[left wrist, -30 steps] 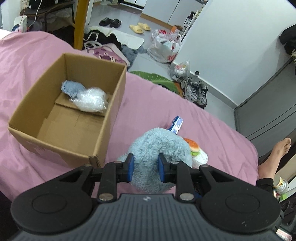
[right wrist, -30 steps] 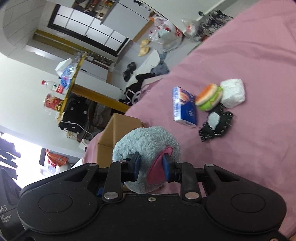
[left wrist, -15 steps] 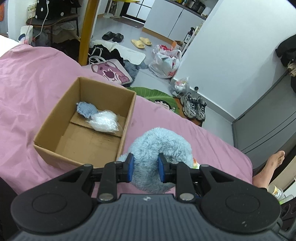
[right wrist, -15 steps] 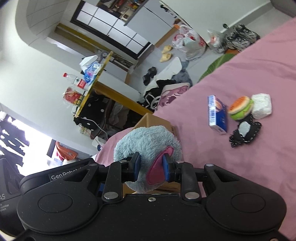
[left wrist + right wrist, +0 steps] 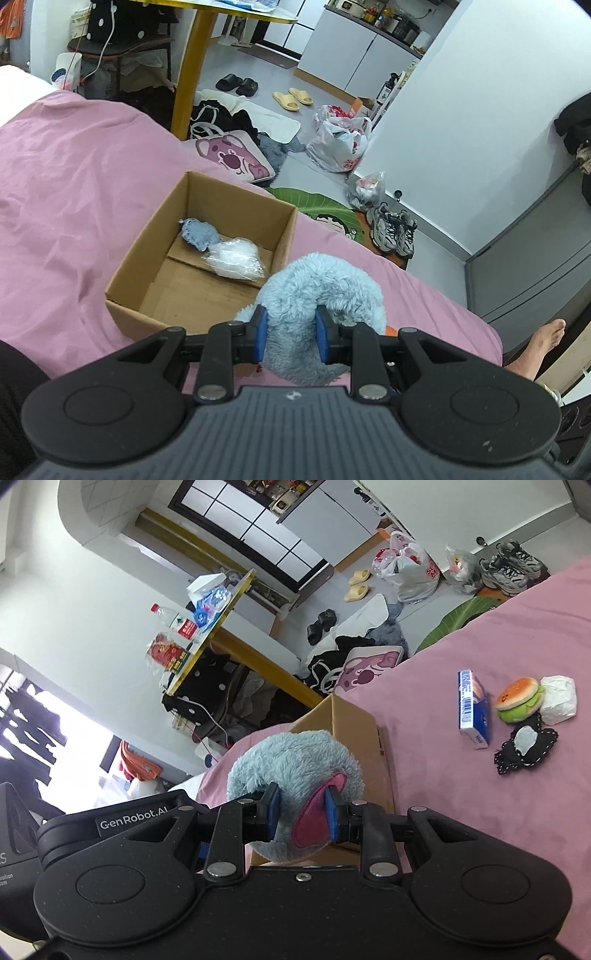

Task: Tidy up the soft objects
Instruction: 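Lift and carry the grey plush with both tools over the box, then lower the grey plush into the box and open both tools, then withdraw both tools from the box and move toward the small items on the bed, then grasp the blue-white tissue pack with left tool while right tool grasps the black keychain plush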

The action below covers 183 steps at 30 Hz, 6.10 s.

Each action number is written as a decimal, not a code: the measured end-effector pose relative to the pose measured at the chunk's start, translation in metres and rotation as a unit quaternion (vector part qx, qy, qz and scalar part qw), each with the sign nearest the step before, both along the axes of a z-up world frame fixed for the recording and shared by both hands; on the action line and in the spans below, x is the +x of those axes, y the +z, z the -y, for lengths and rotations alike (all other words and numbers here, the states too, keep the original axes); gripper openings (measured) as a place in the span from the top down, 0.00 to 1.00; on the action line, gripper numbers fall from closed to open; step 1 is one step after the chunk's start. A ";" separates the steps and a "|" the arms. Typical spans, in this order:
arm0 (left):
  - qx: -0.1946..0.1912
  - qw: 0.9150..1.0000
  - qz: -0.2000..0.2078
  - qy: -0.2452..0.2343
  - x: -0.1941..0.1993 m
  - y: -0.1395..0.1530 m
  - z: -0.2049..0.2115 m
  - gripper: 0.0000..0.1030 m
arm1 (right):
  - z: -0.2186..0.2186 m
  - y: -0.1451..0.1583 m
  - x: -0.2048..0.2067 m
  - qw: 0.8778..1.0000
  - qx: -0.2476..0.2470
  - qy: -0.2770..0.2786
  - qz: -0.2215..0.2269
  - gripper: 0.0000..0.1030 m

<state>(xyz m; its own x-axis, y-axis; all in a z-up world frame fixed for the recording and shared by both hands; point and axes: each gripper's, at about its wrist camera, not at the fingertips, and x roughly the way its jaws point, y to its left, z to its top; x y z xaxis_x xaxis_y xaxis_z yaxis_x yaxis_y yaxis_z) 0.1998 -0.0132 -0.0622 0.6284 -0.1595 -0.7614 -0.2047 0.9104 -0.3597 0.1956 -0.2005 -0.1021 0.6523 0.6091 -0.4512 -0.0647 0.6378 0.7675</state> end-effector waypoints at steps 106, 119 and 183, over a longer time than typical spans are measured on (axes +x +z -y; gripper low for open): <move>0.161 0.986 0.030 -0.016 -0.037 0.045 0.003 0.00 | 0.030 0.057 -0.033 0.987 -0.147 -0.023 0.056 0.00; 0.162 0.986 0.041 -0.029 -0.047 0.047 0.018 0.00 | 0.059 0.065 -0.040 0.987 -0.144 -0.036 0.056 0.00; 0.103 0.984 -0.047 -0.136 0.107 -0.105 0.153 0.51 | 0.137 -0.121 0.019 0.966 0.062 -0.169 -0.185 0.43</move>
